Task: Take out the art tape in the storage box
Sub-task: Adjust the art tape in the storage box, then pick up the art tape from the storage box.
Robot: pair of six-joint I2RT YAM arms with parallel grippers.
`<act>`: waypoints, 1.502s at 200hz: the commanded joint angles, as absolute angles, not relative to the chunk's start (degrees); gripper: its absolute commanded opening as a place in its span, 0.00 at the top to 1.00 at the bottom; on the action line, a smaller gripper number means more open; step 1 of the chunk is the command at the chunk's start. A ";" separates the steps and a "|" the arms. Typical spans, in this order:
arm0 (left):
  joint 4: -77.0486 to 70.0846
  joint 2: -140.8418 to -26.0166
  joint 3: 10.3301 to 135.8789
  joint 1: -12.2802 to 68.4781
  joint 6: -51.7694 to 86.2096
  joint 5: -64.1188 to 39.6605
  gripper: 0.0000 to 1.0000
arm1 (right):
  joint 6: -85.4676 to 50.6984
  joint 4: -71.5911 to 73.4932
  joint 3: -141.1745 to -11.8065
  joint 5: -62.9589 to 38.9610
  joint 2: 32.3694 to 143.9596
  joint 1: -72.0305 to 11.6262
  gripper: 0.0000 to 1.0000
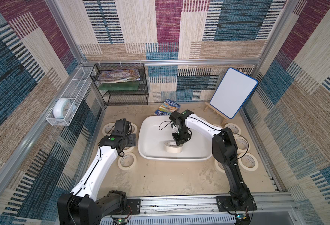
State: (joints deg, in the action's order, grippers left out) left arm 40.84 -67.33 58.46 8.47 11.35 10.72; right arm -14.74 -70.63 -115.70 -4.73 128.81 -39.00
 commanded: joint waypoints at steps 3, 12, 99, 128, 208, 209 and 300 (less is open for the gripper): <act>40.67 -66.97 59.49 8.46 10.91 10.90 0.23 | -14.73 -69.58 -118.90 6.38 127.43 -39.13 0.98; 40.61 -67.05 59.74 8.46 11.15 10.40 0.23 | -14.35 -66.33 -117.88 10.29 126.64 -39.17 0.97; 40.47 -72.65 65.97 15.24 13.18 5.66 0.23 | -18.24 -40.72 -99.29 10.57 119.23 -39.11 0.37; 40.52 -77.79 70.90 20.53 13.52 3.96 0.23 | -20.17 -40.67 -97.10 10.34 115.59 -38.59 0.30; 35.01 -97.94 80.37 32.29 15.71 -4.34 0.23 | -22.59 -38.90 -78.93 12.20 96.31 -30.10 0.13; 34.91 -98.19 80.49 32.31 15.77 -4.45 0.23 | -22.59 -38.92 -78.84 12.03 96.23 -30.12 0.12; 36.60 -116.88 92.27 33.81 16.61 -2.23 0.32 | -18.43 -35.26 -75.59 6.59 92.80 -30.06 0.01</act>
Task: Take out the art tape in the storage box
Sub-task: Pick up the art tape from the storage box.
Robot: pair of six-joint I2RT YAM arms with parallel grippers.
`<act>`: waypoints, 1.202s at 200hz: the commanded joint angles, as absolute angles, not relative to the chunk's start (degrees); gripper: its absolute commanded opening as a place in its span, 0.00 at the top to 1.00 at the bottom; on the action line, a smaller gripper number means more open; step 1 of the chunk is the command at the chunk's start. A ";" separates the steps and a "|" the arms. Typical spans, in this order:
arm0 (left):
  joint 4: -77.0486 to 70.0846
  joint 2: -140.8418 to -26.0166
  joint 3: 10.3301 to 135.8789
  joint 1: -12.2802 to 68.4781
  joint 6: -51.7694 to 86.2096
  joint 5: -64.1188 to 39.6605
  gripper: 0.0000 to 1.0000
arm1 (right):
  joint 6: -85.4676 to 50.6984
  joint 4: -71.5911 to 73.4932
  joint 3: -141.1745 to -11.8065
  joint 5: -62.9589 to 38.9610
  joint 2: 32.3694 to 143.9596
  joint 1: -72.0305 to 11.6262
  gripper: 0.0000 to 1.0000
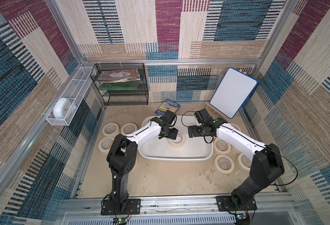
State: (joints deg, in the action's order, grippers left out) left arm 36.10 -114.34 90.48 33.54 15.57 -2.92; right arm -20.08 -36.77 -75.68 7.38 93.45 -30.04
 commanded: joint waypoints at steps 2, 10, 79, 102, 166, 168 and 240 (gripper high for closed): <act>36.62 -117.07 92.35 33.83 16.68 -2.14 0.32 | -18.38 -35.20 -75.52 6.59 92.68 -30.08 0.01; 36.63 -118.17 92.85 34.16 16.71 -1.71 0.33 | -18.15 -35.09 -75.29 6.61 92.43 -30.01 0.01; 39.04 -122.85 96.64 35.48 15.79 1.10 0.58 | -18.09 -33.92 -73.06 6.74 90.23 -29.46 0.01; 39.05 -122.71 97.02 35.59 15.68 1.49 0.80 | -18.02 -34.30 -72.95 7.54 89.14 -29.35 0.01; 39.48 -114.67 97.33 35.26 12.66 6.84 1.00 | -18.12 -34.45 -73.05 8.10 87.74 -29.18 0.01; 39.62 -114.12 97.41 35.20 12.48 7.16 1.00 | -18.06 -34.41 -73.11 8.09 87.72 -29.13 0.01; 42.04 -86.78 80.79 15.78 15.29 9.77 1.00 | -15.27 -34.27 -75.73 5.30 88.67 -29.17 0.01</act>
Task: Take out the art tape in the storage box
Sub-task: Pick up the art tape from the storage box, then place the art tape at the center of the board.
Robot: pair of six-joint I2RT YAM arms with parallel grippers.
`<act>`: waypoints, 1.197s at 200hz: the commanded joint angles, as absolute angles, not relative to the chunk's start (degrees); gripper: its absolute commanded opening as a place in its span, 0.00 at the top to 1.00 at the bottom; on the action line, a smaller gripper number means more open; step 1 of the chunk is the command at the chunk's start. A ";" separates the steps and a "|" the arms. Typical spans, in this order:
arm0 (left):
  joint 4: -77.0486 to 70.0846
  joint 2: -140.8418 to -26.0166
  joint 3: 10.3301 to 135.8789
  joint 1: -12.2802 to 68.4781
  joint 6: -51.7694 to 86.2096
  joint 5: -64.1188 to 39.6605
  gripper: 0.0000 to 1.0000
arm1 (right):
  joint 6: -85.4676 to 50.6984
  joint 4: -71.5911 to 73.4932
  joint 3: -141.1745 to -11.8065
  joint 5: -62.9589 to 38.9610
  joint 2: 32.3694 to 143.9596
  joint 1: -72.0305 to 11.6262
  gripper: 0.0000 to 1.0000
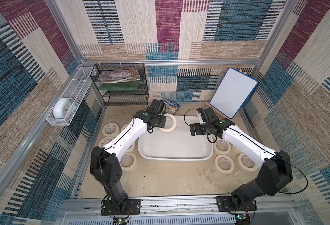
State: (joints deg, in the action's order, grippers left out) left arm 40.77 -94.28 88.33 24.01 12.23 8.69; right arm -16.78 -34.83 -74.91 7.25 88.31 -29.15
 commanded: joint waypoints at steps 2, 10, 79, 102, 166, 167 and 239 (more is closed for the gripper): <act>42.02 -85.99 79.85 14.73 15.45 10.11 1.00 | -15.11 -34.23 -75.80 5.00 88.68 -29.18 0.01; 42.21 -82.40 76.39 10.90 15.97 11.73 1.00 | -13.70 -34.10 -76.06 3.20 88.89 -29.16 0.01; 43.30 -62.44 57.50 -15.35 27.42 19.17 1.00 | -9.54 -30.52 -73.28 -4.99 87.39 -30.15 0.01; 45.99 -64.27 56.80 -16.00 31.38 19.38 1.00 | -8.57 -29.16 -71.28 -6.78 85.69 -30.32 0.01; 46.61 -72.21 49.17 -18.17 43.97 19.65 1.00 | -7.47 -26.08 -65.28 -7.64 79.87 -30.28 0.01; 46.51 -72.19 48.93 -18.14 44.14 19.67 1.00 | -7.42 -26.09 -65.25 -7.65 79.84 -30.30 0.01; 47.33 -65.24 39.10 -18.17 47.45 25.48 1.00 | -7.69 -24.70 -63.06 -6.43 78.17 -30.30 0.01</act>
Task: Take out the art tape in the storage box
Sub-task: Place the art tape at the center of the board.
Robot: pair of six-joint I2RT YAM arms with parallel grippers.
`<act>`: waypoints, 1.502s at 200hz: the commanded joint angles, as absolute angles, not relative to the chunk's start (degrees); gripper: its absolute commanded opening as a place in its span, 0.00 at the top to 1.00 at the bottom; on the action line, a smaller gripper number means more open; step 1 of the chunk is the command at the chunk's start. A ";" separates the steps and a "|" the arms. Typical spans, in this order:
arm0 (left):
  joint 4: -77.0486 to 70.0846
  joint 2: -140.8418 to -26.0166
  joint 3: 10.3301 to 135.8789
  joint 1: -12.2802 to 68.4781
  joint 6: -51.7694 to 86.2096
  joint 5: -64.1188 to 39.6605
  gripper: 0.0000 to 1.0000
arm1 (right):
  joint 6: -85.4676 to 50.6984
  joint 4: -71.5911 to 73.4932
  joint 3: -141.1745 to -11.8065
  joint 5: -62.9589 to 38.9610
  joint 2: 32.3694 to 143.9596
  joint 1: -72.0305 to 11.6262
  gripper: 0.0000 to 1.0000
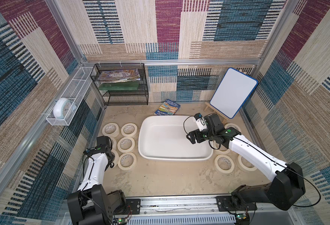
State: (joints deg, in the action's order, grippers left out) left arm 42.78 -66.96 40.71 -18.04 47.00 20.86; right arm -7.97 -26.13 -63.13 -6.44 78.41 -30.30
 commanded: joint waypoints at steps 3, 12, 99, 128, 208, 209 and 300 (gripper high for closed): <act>47.49 -64.66 38.91 -18.14 47.72 25.72 1.00 | -7.67 -24.75 -63.10 -6.42 78.25 -30.32 0.01; 47.64 -62.44 37.95 -18.18 48.12 26.22 1.00 | -7.73 -24.72 -63.02 -6.33 78.27 -30.28 0.01; 49.91 -57.24 44.20 -18.78 43.80 33.11 1.00 | -7.23 -25.22 -62.54 -6.24 79.01 -30.26 0.01; 48.01 -63.66 44.40 -19.49 42.98 32.98 1.00 | -7.38 -25.40 -61.97 -4.98 78.55 -30.32 0.01; 40.95 -71.19 39.00 -19.89 42.50 27.15 1.00 | -7.33 -24.53 -61.00 -5.01 78.27 -30.32 0.01; 41.00 -71.28 39.10 -19.87 42.43 27.11 1.00 | -7.31 -24.52 -61.00 -5.01 78.25 -30.32 0.01; 34.18 -76.64 40.91 -19.15 35.29 15.23 0.48 | -7.72 -25.05 -61.80 -3.04 79.36 -30.32 0.01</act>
